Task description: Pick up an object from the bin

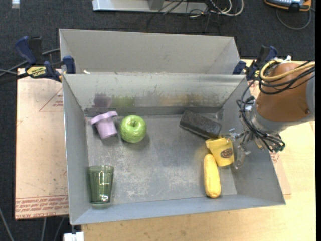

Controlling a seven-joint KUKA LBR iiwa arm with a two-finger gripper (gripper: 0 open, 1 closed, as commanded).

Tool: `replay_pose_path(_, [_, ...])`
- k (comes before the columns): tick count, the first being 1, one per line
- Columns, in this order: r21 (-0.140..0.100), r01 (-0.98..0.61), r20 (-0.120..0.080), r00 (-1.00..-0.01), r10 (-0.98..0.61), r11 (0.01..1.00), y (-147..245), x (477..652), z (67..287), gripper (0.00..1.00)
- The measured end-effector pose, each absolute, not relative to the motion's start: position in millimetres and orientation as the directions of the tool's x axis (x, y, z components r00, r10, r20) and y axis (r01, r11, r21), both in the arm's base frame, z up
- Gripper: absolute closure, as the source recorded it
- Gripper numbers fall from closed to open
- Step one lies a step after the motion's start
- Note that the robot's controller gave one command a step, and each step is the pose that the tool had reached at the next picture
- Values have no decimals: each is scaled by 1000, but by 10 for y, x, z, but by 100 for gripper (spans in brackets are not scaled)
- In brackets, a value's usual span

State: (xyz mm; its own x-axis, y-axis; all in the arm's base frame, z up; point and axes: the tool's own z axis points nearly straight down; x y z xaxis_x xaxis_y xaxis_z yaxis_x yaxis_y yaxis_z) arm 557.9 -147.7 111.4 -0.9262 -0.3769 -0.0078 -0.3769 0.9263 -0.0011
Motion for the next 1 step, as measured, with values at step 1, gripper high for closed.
replay_pose_path(1, [-1, -377, -8, -926, -377, 926, -1477, 5579, 1114, 100])
